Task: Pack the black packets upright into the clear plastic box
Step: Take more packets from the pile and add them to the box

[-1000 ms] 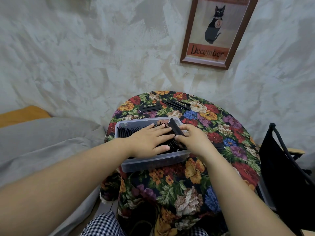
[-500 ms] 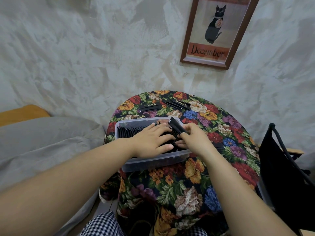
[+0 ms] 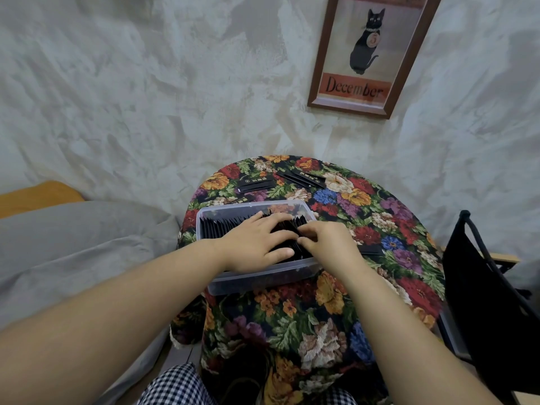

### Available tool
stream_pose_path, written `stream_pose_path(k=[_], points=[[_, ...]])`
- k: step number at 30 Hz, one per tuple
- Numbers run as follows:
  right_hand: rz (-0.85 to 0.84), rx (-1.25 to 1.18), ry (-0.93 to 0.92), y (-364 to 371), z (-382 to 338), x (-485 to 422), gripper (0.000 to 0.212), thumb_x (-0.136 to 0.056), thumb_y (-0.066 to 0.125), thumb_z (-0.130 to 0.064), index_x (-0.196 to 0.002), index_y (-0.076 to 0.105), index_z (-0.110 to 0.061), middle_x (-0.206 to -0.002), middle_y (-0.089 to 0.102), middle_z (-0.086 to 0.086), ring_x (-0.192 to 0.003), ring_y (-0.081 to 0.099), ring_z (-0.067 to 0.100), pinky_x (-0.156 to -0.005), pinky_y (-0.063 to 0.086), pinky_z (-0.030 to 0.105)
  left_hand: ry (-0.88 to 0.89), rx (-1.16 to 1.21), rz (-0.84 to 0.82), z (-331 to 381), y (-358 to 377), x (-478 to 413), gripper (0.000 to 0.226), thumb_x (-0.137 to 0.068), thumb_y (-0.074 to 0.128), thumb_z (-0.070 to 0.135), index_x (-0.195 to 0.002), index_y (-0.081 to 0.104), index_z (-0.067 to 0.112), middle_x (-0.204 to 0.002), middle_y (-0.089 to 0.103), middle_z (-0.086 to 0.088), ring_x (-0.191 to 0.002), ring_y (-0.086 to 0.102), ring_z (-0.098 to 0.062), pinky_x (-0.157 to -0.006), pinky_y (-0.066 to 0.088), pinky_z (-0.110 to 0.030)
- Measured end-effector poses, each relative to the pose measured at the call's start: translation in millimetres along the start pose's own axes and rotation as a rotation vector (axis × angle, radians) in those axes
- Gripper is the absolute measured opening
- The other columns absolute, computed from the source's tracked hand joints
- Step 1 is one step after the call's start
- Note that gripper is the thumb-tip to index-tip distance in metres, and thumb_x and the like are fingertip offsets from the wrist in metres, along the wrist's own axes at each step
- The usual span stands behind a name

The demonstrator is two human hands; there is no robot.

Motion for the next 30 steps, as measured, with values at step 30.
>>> stream_pose_path(k=[30], points=[[0.080, -0.268, 0.109, -25, 24, 11, 0.023, -0.084, 0.071, -0.026, -0.106, 0.069, -0.023, -0.098, 0.067, -0.009, -0.086, 0.060, 0.000, -0.079, 0.050, 0.021, 0.029, -0.052, -0.078, 1, 4, -5, 0.056, -0.099, 0.022, 0.048, -0.149, 0.021, 0.022, -0.155, 0.020, 0.004, -0.145, -0.001, -0.012, -0.115, -0.009, -0.030]])
Point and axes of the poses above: each hand's wrist, its own x-axis away from the middle knuckle, its own y-axis out of the palm, z = x × y, the point moved 6 cm from there along -x, towards the middle knuckle
